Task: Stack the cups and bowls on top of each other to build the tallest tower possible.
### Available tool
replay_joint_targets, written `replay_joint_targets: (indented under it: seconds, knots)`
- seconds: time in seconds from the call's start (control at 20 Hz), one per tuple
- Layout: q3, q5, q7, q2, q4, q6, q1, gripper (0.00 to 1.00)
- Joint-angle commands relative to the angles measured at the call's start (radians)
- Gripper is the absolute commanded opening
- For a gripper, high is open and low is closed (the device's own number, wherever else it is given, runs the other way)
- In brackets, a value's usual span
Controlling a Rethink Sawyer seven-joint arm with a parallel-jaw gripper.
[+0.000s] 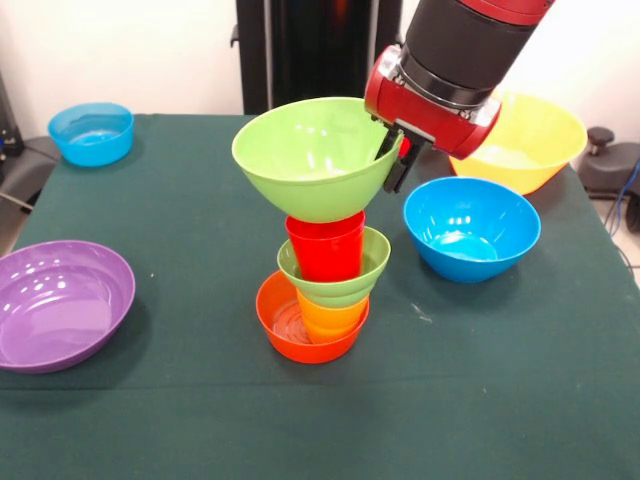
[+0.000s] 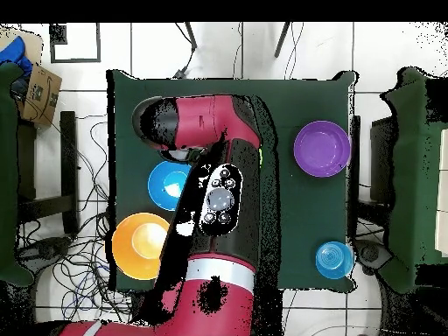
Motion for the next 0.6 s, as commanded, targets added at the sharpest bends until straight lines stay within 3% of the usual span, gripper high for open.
replay_joint_targets:
  seconds: [0.05,0.6]
  knots:
    - [0.074,-0.016,-0.035,-0.003,0.016,0.083,0.000,0.00]
    - [0.071,-0.018,-0.030,-0.015,0.049,0.059,0.007,0.00]
